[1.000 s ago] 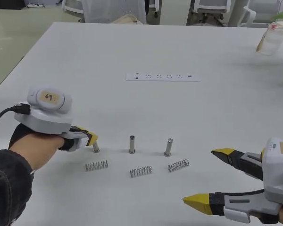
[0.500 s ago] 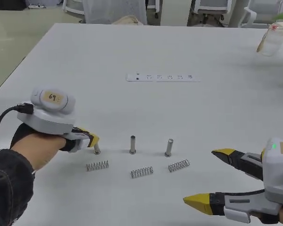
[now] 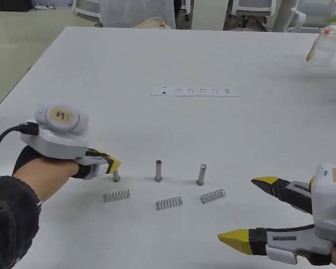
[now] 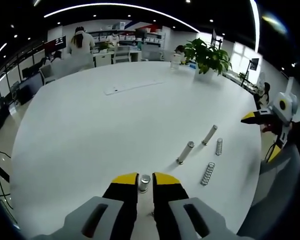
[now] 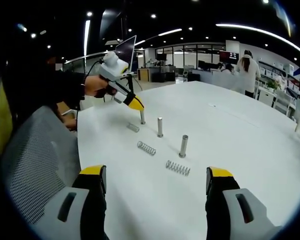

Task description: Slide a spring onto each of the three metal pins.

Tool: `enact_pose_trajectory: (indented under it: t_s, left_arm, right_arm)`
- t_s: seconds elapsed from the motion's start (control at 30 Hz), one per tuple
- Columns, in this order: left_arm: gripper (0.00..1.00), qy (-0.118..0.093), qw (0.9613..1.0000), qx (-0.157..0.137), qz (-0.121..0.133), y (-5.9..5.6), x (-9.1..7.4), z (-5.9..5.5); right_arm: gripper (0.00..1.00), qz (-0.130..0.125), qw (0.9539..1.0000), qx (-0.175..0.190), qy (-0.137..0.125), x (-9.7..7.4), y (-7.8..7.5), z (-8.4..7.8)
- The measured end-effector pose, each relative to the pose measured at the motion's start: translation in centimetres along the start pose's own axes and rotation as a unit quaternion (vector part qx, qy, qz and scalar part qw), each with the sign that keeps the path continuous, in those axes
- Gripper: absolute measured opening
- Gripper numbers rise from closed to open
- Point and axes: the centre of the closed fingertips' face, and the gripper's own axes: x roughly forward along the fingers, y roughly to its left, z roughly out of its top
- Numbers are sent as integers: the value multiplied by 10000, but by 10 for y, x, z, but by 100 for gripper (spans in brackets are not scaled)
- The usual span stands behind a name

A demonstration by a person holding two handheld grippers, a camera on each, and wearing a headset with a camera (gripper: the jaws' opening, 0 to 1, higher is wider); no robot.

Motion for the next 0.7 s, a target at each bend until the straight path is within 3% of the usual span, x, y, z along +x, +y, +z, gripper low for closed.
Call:
enact_pose_trajectory:
  t_s: [0.37,0.7]
  left_arm:
    - [12,-126,9999,24,-33,-3,-2,3]
    - [17,-188,9998,60,-18,-3,-10,-1]
  right_arm:
    - [81,-12,10000,-28,2,-1,0,1]
    - [81,-3,10000,-43,12,-2,0,1]
